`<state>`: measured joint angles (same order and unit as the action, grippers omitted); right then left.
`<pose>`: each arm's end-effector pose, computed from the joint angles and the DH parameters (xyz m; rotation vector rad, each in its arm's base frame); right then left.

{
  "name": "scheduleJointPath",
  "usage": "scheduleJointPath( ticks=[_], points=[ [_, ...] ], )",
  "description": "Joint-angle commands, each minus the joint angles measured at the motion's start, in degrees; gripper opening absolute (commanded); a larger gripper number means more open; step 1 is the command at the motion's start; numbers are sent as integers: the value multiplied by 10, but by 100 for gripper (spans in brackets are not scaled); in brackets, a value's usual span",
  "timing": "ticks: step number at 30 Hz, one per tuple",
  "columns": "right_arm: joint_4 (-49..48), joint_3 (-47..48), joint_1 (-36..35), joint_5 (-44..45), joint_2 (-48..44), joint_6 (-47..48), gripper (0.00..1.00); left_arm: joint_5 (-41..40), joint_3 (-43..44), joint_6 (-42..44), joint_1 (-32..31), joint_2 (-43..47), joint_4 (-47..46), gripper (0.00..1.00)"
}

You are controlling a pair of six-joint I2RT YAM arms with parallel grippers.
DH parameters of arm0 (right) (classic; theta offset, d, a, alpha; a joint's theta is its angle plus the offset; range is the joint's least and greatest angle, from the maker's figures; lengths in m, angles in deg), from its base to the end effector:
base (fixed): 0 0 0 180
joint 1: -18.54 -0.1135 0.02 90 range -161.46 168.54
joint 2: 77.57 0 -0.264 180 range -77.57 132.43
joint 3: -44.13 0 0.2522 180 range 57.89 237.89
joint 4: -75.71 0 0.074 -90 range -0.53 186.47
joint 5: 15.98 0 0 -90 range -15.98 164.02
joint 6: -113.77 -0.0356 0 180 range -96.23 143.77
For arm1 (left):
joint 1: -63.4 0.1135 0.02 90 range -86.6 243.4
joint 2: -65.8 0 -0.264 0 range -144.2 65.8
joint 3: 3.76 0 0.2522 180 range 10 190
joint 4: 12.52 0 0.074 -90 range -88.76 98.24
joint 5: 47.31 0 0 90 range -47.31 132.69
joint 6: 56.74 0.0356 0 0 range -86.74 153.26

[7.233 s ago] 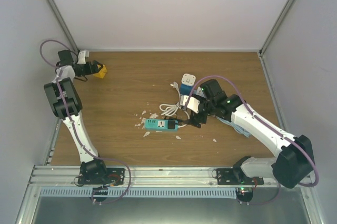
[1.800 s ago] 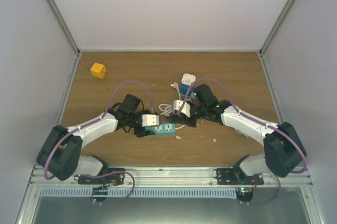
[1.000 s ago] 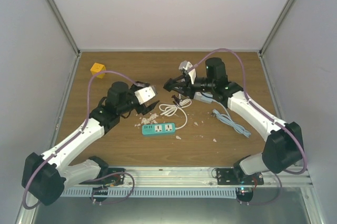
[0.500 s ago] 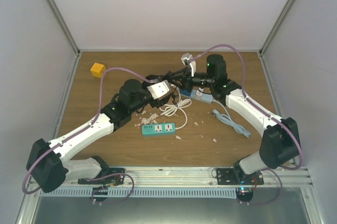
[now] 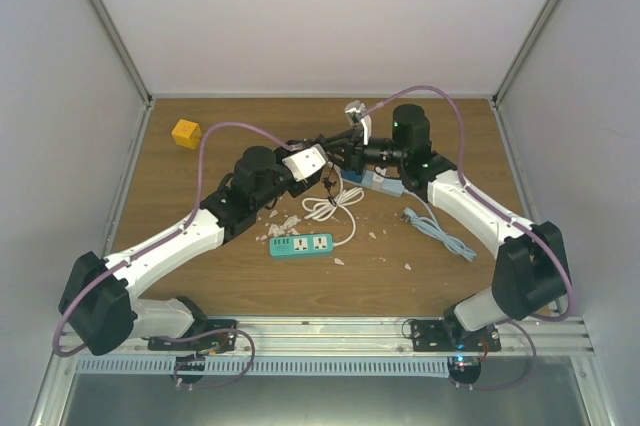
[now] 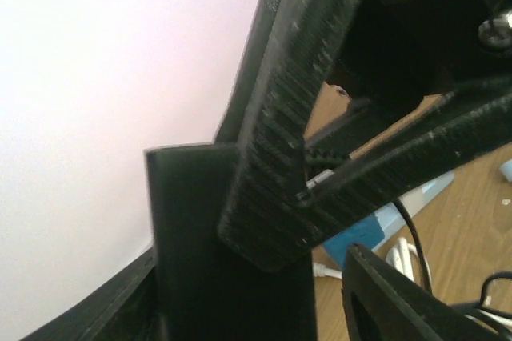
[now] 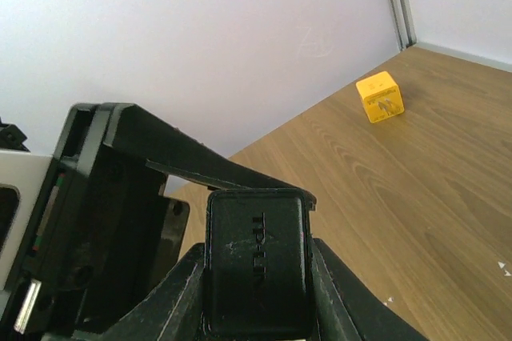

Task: Pull the plug off the socket

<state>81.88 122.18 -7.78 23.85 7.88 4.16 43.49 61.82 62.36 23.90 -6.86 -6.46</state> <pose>0.2956 0.1767 0.3215 -0.7728 1.7699 1.3377 0.2299 -0.1901 0.3095 1.0239 1.4833 -0.1421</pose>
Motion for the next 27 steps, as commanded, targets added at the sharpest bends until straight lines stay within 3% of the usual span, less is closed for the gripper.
scheduleJointPath(
  ticks=[1,6,10,12,15,17,27],
  points=[
    [-25,-10,3,-16,8,-13,10,2,28,-11,-4,-2,-38,54],
    [-23,-11,3,-20,8,-10,14,26,34,-6,-4,-2,-24,31],
    [-21,-9,3,-23,6,-6,19,27,37,-1,-2,-4,-5,23],
    [-14,-4,3,-23,4,3,34,30,36,4,0,-1,4,21],
    [8,8,4,-18,1,26,74,36,38,8,9,4,20,17],
    [24,16,5,-11,-2,47,86,45,41,7,16,8,36,14],
    [74,18,7,8,-30,144,100,95,49,-23,100,36,144,10]
  ],
)
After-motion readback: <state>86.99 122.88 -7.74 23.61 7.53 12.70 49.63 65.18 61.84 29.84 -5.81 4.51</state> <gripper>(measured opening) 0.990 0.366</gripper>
